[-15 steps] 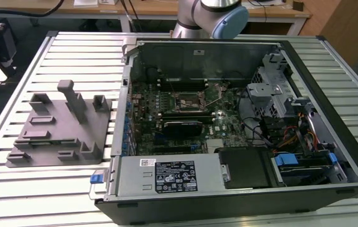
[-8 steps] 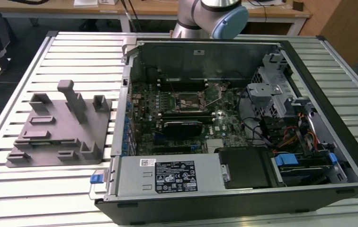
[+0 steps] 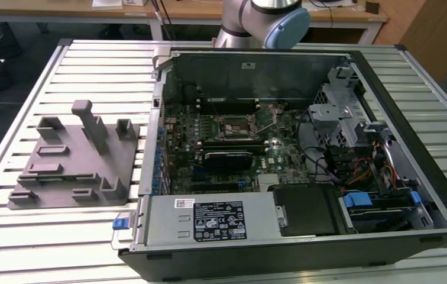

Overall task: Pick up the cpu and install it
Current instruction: 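Pick up the cpu and move it towards the insertion slot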

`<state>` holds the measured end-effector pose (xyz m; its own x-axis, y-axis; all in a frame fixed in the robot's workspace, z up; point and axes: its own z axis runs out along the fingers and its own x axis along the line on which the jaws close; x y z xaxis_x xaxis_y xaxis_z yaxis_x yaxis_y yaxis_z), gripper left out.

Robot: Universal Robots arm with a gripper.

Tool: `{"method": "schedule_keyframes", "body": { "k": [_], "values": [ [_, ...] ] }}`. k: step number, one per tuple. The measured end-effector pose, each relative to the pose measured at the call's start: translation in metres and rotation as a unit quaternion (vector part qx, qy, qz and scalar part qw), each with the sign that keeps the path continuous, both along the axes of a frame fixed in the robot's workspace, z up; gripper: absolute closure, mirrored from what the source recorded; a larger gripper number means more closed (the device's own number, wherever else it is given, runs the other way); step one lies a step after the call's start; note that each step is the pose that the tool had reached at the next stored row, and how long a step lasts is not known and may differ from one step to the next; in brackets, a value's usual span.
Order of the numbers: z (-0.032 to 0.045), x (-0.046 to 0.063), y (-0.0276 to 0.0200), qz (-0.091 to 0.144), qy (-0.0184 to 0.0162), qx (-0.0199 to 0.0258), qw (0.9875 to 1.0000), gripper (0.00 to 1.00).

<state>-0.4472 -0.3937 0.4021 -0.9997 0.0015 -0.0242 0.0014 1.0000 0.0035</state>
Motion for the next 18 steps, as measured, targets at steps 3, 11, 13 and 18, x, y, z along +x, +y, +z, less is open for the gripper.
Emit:
{"method": "schedule_keyframes", "body": {
  "k": [3,11,13,18],
  "values": [
    [0.0079,0.0000,0.0005,0.000,-0.0001,0.0000,1.0000,0.47],
    [0.0106,0.0000,0.0005,0.000,-0.0001,0.0000,1.0000,0.47],
    [0.0107,0.0001,0.0006,0.000,-0.0001,0.0000,1.0000,0.47],
    [0.0107,0.0052,0.0006,0.000,0.0000,0.0000,1.0000,0.47]
  ]
}}
